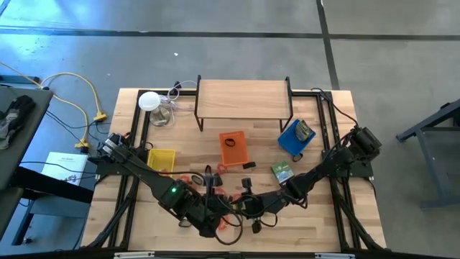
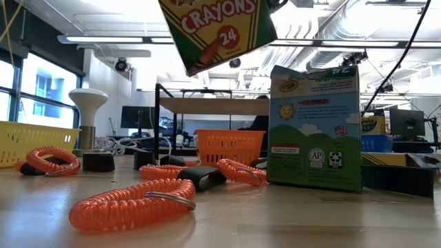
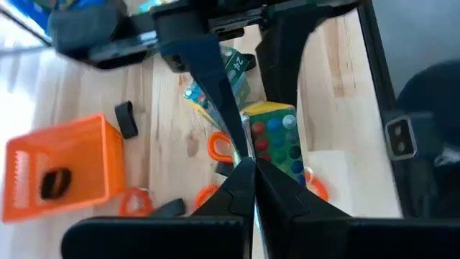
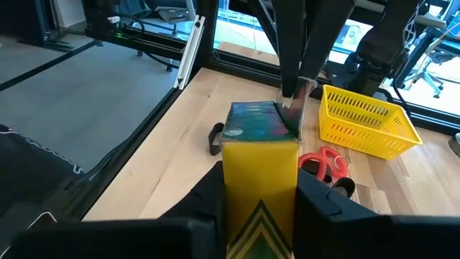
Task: Pick & Place Office Desk Supplies
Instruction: Put the yellow crayon box into the blue bin, then put the black rubber band into the orange bin
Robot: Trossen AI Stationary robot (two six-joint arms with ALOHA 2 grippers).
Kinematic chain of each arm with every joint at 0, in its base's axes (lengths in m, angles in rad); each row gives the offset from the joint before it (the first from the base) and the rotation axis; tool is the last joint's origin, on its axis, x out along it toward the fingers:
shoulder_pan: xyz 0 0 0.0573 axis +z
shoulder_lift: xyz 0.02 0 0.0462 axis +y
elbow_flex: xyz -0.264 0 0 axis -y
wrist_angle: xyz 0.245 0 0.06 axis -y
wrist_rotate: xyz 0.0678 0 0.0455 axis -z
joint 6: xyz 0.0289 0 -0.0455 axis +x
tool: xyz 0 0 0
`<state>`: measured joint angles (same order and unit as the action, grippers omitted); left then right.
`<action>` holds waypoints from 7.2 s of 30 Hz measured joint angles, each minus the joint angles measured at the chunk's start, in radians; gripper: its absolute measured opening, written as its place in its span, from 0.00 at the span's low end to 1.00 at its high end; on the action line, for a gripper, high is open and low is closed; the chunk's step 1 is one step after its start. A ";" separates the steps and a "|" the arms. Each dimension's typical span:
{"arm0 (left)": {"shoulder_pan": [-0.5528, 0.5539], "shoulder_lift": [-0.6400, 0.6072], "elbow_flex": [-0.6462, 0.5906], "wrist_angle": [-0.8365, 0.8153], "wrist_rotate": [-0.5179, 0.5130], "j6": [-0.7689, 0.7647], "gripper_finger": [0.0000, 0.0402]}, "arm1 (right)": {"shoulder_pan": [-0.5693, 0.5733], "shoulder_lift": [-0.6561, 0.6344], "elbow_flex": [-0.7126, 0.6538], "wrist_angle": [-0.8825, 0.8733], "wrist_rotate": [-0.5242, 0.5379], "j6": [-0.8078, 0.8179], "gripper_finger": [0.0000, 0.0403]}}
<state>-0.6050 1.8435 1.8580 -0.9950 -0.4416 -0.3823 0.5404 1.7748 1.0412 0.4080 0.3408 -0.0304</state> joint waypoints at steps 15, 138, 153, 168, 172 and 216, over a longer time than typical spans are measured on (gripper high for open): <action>-0.088 0.006 0.000 0.131 -0.256 0.245 0.42 | 0.019 -0.023 -0.001 -0.083 0.114 0.009 0.21; 0.405 0.000 -0.213 0.312 0.651 0.490 0.46 | -0.040 -0.651 -0.356 -1.178 0.191 0.845 0.47; 0.396 0.000 -0.213 0.314 0.649 0.472 0.46 | -0.095 -0.647 -0.417 -1.409 0.021 1.422 0.47; 0.366 0.000 -0.213 0.314 0.648 0.472 0.46 | -0.132 -0.646 -0.561 -1.235 0.125 1.390 0.47; 0.366 0.000 -0.213 0.314 0.648 0.473 0.46 | -0.163 -0.646 -0.608 -1.157 0.112 1.378 0.47; 0.358 -0.055 -0.212 -0.179 0.648 0.432 0.46 | -0.149 -0.579 -0.381 -1.041 0.212 1.014 0.01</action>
<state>-0.2466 1.7890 1.6459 -1.1743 0.2064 0.0493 0.3913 1.1957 0.6599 -0.6331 0.5532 0.9834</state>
